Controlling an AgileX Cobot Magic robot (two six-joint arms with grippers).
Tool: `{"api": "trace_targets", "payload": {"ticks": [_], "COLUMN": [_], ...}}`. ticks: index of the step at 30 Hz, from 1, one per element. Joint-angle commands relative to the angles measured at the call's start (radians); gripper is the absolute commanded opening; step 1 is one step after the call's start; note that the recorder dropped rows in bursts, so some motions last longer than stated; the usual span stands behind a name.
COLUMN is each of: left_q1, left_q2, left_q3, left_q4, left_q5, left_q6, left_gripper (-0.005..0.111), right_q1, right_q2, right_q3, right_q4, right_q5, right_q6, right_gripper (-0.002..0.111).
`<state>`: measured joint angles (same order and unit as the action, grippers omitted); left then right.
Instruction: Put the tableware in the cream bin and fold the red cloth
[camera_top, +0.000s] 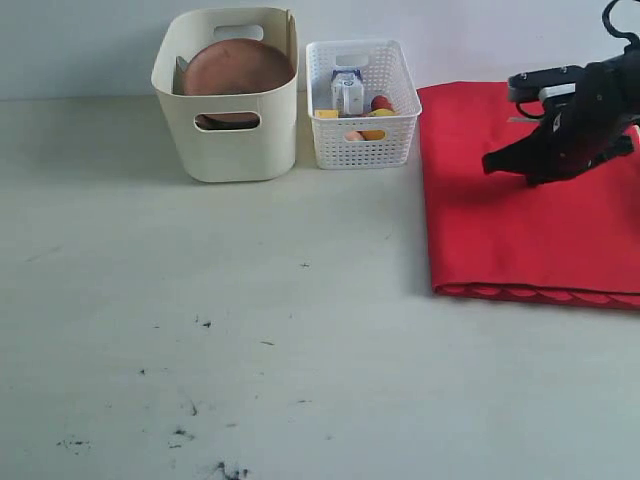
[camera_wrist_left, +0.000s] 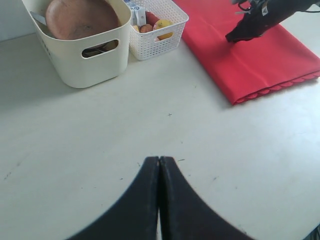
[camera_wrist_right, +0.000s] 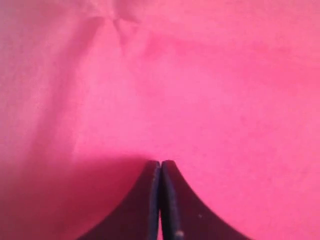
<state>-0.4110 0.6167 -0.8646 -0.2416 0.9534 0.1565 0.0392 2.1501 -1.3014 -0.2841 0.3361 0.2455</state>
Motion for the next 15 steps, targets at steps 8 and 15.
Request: {"api": "trace_targets", "payload": {"ticks": [8, 15], "left_q1": [0.004, 0.004], "left_q2": [-0.003, -0.003], "left_q3": [0.005, 0.005], "left_q4": [-0.003, -0.003], "left_q5": [-0.002, -0.002], "left_q6": [-0.006, -0.006], "left_gripper": [0.000, 0.000], "right_q1": [-0.066, 0.034], "right_q2": [0.078, 0.107], "right_q3": [-0.094, -0.124], "right_q4": [0.028, 0.134], "right_q5": [-0.009, 0.010], "right_q6": [0.112, -0.304], "right_gripper": [0.000, 0.000]}}
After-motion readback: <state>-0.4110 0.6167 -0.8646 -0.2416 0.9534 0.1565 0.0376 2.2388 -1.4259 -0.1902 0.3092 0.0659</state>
